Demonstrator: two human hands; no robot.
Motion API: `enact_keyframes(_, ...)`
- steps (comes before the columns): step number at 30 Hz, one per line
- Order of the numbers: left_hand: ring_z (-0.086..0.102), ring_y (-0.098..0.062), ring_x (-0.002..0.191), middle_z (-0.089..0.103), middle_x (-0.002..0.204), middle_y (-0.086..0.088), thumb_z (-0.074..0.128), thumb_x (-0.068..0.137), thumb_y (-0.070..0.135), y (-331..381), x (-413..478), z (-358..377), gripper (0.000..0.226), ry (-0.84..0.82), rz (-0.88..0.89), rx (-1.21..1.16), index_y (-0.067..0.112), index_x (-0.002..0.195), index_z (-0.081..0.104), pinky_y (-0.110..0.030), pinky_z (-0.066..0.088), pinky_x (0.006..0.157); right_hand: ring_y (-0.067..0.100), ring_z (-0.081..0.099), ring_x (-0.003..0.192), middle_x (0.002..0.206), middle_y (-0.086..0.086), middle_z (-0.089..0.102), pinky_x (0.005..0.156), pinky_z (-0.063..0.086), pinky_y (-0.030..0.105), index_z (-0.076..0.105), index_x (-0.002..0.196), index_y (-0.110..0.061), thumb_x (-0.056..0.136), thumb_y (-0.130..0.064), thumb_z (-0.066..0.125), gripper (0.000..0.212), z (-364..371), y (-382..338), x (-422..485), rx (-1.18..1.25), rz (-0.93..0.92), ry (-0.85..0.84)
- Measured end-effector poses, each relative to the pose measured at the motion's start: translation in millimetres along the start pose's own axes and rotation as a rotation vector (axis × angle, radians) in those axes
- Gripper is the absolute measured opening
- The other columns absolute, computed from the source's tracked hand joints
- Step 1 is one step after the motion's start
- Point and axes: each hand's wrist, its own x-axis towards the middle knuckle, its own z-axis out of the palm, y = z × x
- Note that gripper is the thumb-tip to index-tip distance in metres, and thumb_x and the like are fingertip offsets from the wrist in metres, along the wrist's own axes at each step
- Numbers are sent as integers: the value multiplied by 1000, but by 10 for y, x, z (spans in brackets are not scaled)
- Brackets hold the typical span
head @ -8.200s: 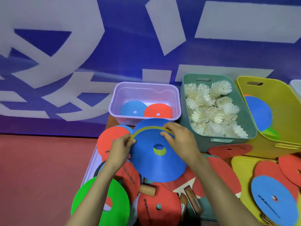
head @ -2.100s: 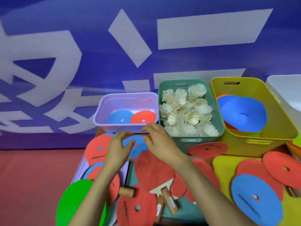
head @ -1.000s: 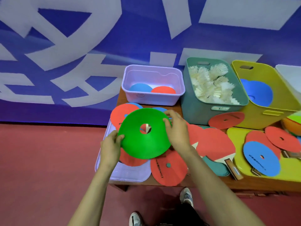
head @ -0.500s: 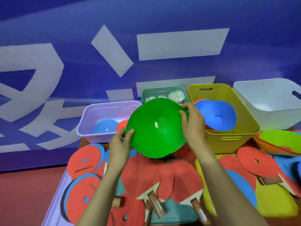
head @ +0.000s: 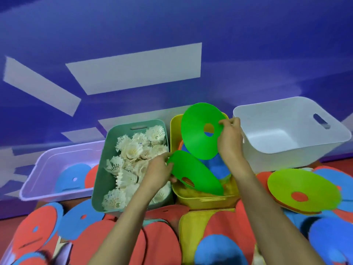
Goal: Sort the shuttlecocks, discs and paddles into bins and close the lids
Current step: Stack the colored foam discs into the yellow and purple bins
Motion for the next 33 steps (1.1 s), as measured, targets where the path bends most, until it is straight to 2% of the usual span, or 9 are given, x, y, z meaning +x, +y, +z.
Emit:
enact_keyframes(3,61,-5,44,56,130,-8,52,95,17,42,83,188,43,-17,15,79,13,137,45,-16,49,48,38,51,104,123,20,44,87,36,38,54,121,3,80,14,39,45,174,137,115,-92,-69,-17)
enact_keyframes(5,67,-18,86,57,128,-8,56,93,31,0,113,257,47,8,40,305,16,136,46,-27,51,73,39,48,113,130,22,42,94,35,40,49,126,3,80,14,40,48,281,201,149,-93,-54,-73)
enact_keyframes(7,48,-25,119,47,131,-7,56,90,43,-86,125,300,53,92,68,457,19,136,45,-34,43,91,36,30,134,146,21,28,109,26,39,36,139,-1,87,4,45,52,373,258,127,-176,-56,-169)
enact_keyframes(9,34,-25,128,38,137,-7,57,88,46,-124,124,301,55,146,110,418,21,136,45,-35,35,100,31,3,145,157,13,7,117,11,44,23,147,-12,94,-10,46,58,407,320,68,-290,-75,-266)
enact_keyframes(12,30,-25,126,39,138,-5,58,88,43,-161,144,277,49,138,200,425,22,132,50,-30,26,103,27,-5,146,159,5,1,118,8,47,27,147,-19,95,-12,45,55,381,345,-67,-312,-80,-303)
enact_keyframes(18,35,-23,121,49,129,-1,60,88,34,-256,143,313,38,162,276,313,23,124,57,-31,27,101,28,13,144,154,11,23,118,13,36,42,139,-14,93,-13,50,47,298,282,-368,-322,-128,-256)
enact_keyframes(23,41,-23,119,54,125,-2,61,87,31,-275,-1,385,35,150,294,241,22,120,59,-34,31,100,29,35,132,140,13,41,112,26,37,53,128,-10,90,-11,55,39,186,218,-581,-251,-187,-236)
enact_keyframes(29,44,-21,117,56,122,0,61,87,28,-128,-157,586,30,199,344,241,21,116,61,-31,28,97,26,42,125,132,10,48,109,30,35,57,122,-9,89,-11,57,33,-9,290,-704,-125,-265,-244)
enact_keyframes(33,52,-25,107,61,111,-3,60,84,29,104,-319,864,27,279,422,196,18,108,65,-34,36,91,27,49,119,123,11,54,104,32,30,60,118,-7,88,-7,58,30,-314,492,-706,2,-349,-191)
